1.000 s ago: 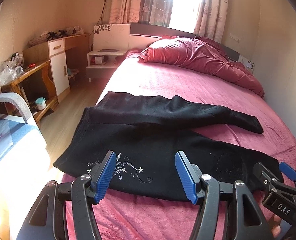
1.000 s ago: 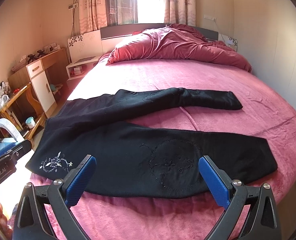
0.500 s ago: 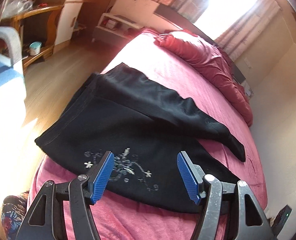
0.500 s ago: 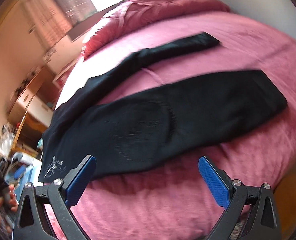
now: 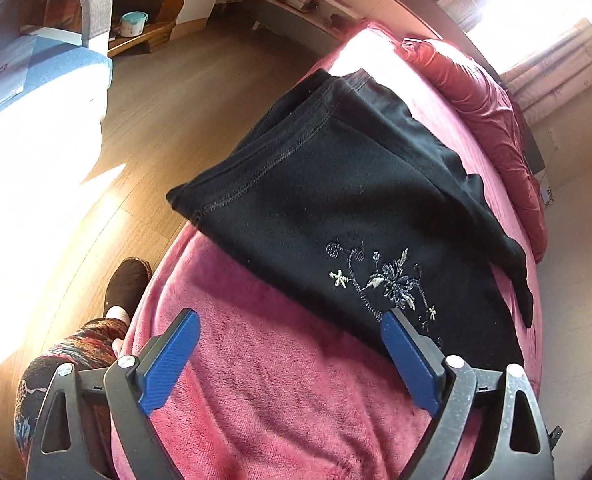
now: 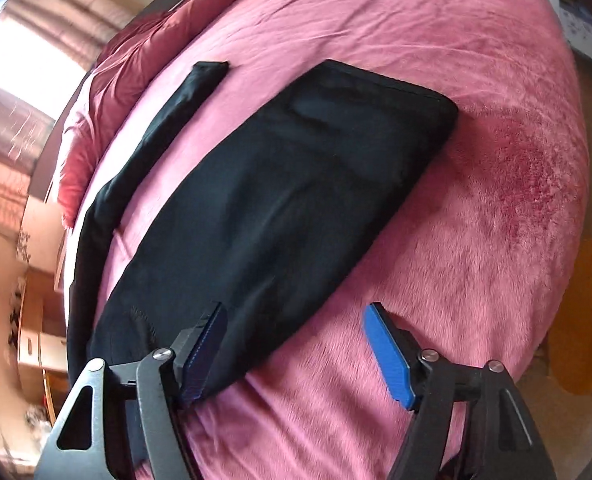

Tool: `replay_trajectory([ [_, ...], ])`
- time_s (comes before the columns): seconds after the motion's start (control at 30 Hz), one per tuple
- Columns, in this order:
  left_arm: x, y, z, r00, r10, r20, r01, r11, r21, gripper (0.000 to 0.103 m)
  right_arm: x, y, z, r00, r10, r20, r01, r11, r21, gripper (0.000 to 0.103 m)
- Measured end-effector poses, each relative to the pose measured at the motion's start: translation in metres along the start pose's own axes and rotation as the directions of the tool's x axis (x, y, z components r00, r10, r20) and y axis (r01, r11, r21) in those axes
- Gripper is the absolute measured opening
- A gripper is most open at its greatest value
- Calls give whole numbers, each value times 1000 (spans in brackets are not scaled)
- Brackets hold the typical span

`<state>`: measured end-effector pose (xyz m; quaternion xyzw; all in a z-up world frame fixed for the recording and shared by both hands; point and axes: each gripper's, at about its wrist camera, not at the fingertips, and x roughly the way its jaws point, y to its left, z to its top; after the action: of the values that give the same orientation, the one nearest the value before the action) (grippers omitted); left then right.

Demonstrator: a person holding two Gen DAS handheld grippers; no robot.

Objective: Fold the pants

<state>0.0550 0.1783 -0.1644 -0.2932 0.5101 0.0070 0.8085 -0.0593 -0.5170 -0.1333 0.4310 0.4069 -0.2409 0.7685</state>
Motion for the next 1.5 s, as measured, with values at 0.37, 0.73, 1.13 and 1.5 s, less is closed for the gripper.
replay_trajectory([
  [0.37, 24, 9, 31, 999, -32, 6, 33, 987, -160, 56, 25, -5, 38, 1000, 6, 18, -6, 999, 41, 60],
  [0.73, 12, 6, 45, 998, -3, 63, 11, 991, -132, 7, 13, 12, 61, 998, -43, 40, 46, 996, -75, 16],
  [1.13, -40, 20, 5, 999, 18, 40, -16, 998, -67, 7, -18, -11, 57, 993, -108, 47, 114, 983, -142, 15],
  [1.5, -58, 25, 11, 984, 178, -25, -178, 984, -26, 25, -31, -34, 55, 979, -196, 58, 201, 975, -99, 54],
])
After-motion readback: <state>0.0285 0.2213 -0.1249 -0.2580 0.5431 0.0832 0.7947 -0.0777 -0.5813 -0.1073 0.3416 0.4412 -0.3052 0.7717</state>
